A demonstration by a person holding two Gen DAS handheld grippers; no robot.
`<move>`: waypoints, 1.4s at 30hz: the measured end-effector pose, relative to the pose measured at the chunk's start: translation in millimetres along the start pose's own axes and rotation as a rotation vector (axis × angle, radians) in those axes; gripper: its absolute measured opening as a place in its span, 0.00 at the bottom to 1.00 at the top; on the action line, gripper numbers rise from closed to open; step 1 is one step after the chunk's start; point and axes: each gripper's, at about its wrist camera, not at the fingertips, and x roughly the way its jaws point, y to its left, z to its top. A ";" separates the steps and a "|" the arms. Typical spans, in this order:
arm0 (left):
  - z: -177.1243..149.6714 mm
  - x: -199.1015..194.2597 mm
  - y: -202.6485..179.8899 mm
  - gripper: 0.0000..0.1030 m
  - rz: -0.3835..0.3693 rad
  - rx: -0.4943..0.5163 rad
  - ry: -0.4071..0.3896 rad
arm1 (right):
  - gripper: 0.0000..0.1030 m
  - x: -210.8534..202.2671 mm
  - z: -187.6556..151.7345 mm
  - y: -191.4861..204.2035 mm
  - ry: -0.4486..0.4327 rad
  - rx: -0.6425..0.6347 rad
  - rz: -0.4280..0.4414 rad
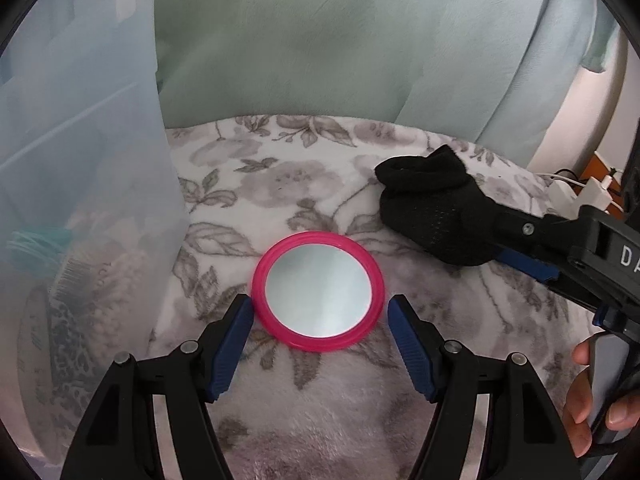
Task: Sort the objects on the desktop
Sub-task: 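Grasp the pink-rimmed mirror with the left tool while the right tool grasps the black mesh bun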
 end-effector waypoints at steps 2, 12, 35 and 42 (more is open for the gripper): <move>0.8 2.5 -0.2 0.69 0.005 0.000 0.000 | 0.71 1.4 -0.1 0.4 0.003 -0.008 0.013; 7.1 12.0 0.7 0.70 0.020 -0.018 -0.003 | 0.71 6.4 -2.7 1.5 -0.017 -0.004 0.037; 1.1 30.3 -1.9 0.76 0.053 -0.002 0.000 | 0.71 6.9 -1.2 1.6 -0.028 -0.002 0.033; 2.6 27.9 0.0 0.72 0.056 -0.005 -0.006 | 0.53 4.5 -1.1 -3.2 -0.029 0.027 0.039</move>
